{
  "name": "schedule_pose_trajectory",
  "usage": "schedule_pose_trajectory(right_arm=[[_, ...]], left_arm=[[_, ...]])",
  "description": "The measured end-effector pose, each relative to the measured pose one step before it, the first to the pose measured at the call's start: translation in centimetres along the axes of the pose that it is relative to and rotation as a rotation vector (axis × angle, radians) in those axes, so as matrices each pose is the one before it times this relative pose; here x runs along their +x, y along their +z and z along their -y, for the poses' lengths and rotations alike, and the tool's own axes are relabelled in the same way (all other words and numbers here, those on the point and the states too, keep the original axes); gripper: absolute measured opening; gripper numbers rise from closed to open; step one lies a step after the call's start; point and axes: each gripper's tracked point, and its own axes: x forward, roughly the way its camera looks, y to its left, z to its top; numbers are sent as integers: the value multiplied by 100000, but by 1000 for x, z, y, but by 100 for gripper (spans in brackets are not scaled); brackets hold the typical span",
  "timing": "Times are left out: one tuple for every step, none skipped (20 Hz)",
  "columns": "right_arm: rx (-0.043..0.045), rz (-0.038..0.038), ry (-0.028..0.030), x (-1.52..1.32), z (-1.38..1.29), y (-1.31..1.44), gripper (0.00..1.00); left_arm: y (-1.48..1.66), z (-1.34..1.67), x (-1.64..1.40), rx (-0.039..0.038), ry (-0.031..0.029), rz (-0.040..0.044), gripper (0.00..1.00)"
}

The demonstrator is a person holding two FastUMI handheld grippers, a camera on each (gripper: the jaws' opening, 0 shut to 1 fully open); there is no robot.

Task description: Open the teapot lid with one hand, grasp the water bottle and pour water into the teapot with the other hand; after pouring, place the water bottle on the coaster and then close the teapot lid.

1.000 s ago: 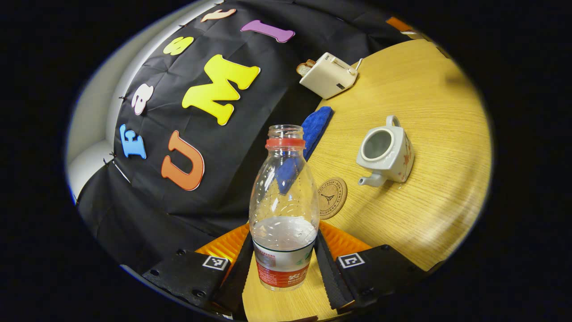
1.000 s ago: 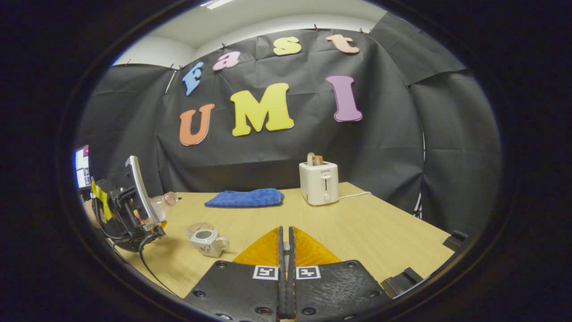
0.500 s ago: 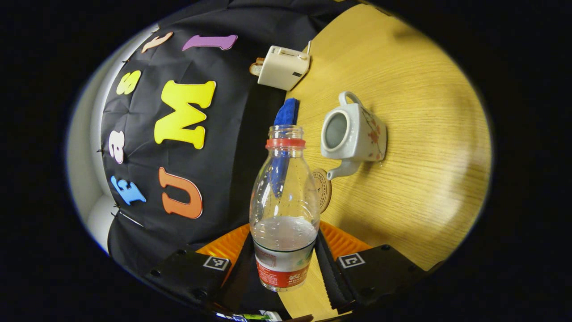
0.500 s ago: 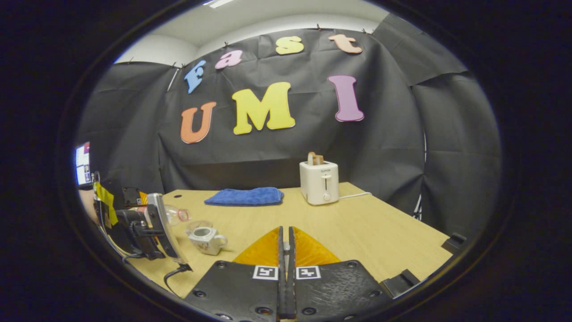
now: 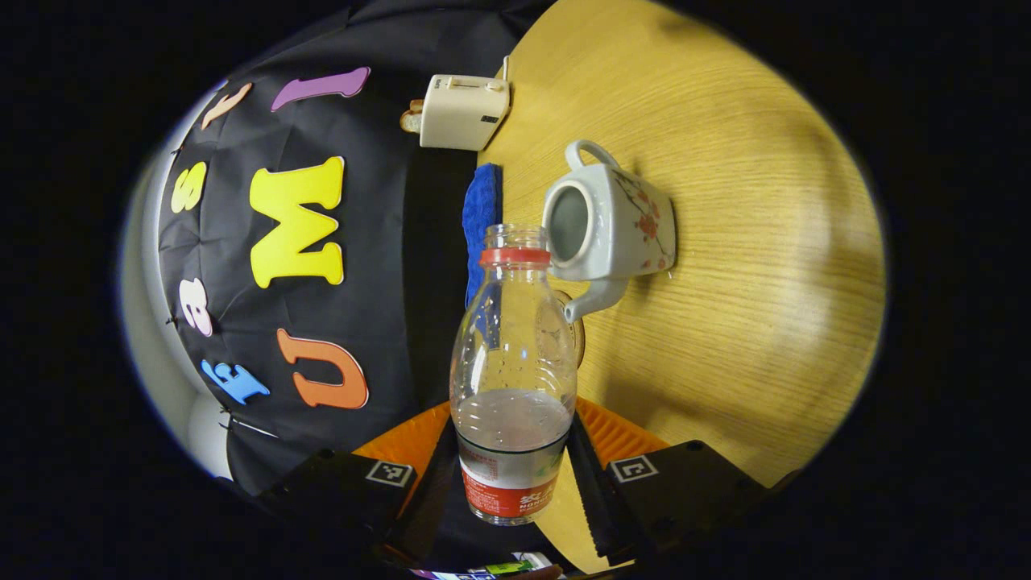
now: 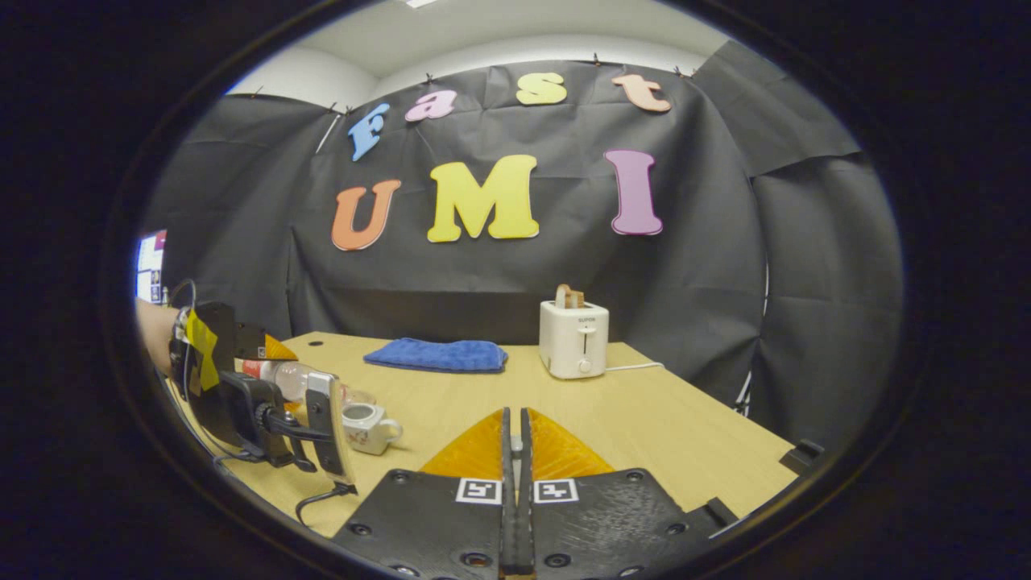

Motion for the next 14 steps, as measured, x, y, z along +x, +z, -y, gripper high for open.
schedule_pose_trajectory(right_arm=[[-1212, 185, -1215, -131, 269, -1, 0], [-250, 325, -708, -48, 269, 157, 0], [565, 55, 33, -137, 79, 72, 0], [703, -207, 291, 26, -50, 83, 0], [659, 18, -138, -36, 140, -26, 0], [409, 89, -73, -62, 167, 130, 0], [181, 169, 200, -118, 30, 51, 0], [198, 70, 40, -48, -22, 69, 0], [469, 159, 70, 62, 57, 126, 0], [556, 199, 298, -62, -55, 72, 0], [140, -187, 155, 12, -48, 19, 0], [-33, -67, 28, -9, -12, -99, 0], [-245, 15, 185, -129, -83, 42, 0], [-485, 305, 445, -26, -277, 167, 0]], left_arm=[[158, -280, 37, 2011, 339, -80, 74], [25, -145, -17, 1272, -48, -261, 74], [-12, -57, -14, 924, -346, -621, 74], [34, 31, 26, 829, -504, -540, 74], [102, -6, 84, 1173, -427, -492, 74], [-192, -33, -30, 1284, -362, -1021, 77], [-97, -95, 13, 1576, -141, -824, 74], [-106, 82, 5, 1314, -696, -907, 74], [-130, -60, 80, 1388, -129, -1094, 77], [-47, -253, -105, 1870, 686, -774, 74], [95, -205, -37, 1867, 605, -751, 74], [-5, -261, -141, 1533, 444, -398, 74], [67, -296, -14, 1468, 570, -430, 74], [39, -327, -2, 1598, 545, -691, 74]])
